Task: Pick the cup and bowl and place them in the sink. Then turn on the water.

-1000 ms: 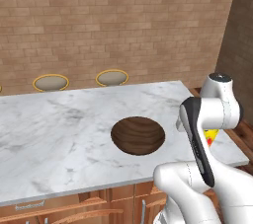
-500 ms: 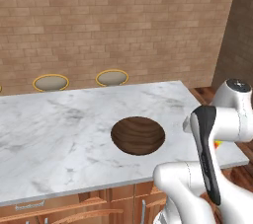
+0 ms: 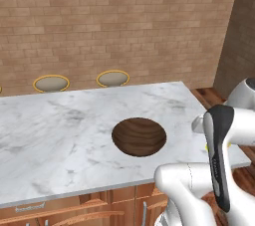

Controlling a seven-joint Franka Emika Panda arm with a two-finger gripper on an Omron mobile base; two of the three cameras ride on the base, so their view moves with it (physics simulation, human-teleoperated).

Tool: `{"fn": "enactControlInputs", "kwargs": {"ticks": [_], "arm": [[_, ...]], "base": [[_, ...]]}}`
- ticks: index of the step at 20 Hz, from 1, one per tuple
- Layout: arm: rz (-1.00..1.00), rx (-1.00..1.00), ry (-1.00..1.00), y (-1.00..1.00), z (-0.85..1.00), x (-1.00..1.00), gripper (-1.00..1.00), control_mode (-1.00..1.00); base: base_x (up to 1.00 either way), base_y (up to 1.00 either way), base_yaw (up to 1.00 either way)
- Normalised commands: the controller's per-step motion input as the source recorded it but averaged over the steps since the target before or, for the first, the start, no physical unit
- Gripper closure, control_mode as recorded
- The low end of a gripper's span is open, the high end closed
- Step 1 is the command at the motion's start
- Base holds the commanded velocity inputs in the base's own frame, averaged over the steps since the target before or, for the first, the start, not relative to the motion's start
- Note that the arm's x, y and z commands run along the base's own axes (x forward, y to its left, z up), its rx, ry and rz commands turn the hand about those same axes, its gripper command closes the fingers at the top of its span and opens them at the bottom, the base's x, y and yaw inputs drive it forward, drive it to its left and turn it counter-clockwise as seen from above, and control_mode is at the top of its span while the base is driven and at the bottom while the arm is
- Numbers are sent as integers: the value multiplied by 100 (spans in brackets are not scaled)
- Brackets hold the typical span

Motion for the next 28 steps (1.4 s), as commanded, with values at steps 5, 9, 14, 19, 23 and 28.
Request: {"fn": "enactControlInputs", "kwargs": {"ticks": [5, 9, 14, 19, 23, 28], "arm": [[2, -7, 2, 7, -1, -5, 100, -100], [8, -9, 10, 1, -10, 29, 100, -100], [8, -3, -1, 0, -4, 26, 100, -100], [9, -1, 0, 0, -3, 28, 100, -100], [7, 0, -2, 0, -4, 28, 100, -100], [4, 0, 3, 0, -3, 21, 100, -100]], "base": [[0, 0, 0], [0, 0, 0], [0, 0, 0], [0, 0, 0], [0, 0, 0], [0, 0, 0]]}}
